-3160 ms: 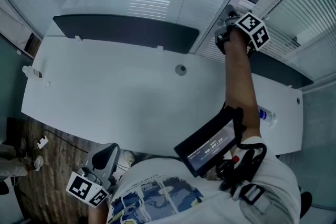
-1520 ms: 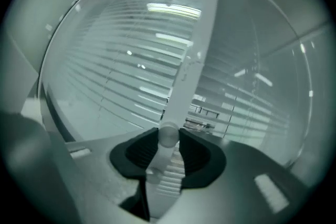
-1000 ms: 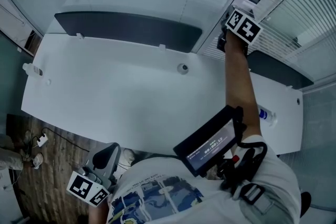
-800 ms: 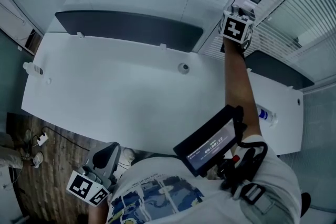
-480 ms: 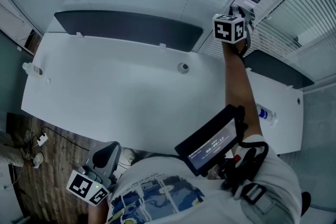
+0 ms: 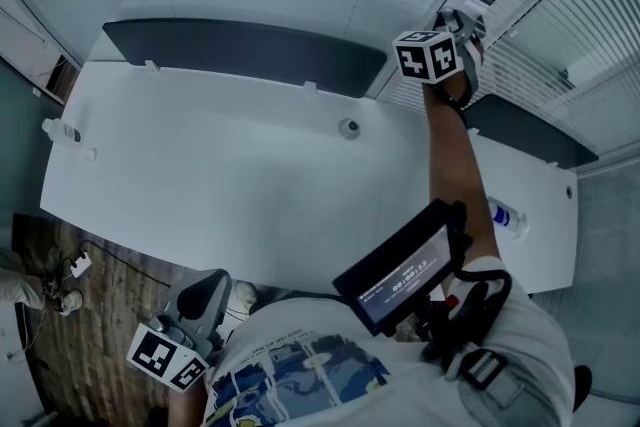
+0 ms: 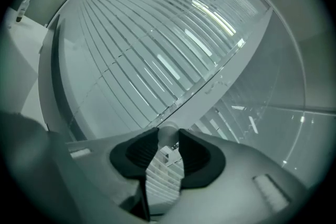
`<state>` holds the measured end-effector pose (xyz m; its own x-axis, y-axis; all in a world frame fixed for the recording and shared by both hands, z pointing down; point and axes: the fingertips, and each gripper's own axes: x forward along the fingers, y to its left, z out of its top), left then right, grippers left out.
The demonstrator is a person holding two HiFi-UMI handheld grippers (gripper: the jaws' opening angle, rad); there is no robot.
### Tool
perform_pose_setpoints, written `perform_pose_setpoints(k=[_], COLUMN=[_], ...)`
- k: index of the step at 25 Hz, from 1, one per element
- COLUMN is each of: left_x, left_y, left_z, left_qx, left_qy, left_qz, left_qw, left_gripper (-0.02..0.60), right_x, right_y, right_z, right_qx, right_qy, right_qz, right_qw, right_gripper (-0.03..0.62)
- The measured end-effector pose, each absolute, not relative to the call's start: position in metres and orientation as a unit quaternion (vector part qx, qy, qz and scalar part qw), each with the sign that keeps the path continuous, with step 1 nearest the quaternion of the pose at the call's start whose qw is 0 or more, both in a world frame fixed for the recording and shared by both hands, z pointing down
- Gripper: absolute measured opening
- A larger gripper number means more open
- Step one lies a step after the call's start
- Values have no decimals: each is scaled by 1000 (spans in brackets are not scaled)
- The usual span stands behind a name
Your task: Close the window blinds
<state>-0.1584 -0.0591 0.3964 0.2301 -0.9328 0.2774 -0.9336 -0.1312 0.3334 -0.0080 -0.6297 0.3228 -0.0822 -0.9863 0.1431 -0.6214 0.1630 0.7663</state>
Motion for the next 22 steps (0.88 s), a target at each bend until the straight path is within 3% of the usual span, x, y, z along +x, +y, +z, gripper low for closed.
perform_pose_setpoints(k=[22], left_x=[-159], left_y=[-60], left_z=[391], left_qx=[771], left_qy=[-601], left_qz=[1], left_qw=[210], left_gripper=[8], right_x=[-3], right_y=[-562], right_z=[304], right_qx=[537], right_qy=[-798], right_qz=[-166], right_qw=[216], right_gripper=[121])
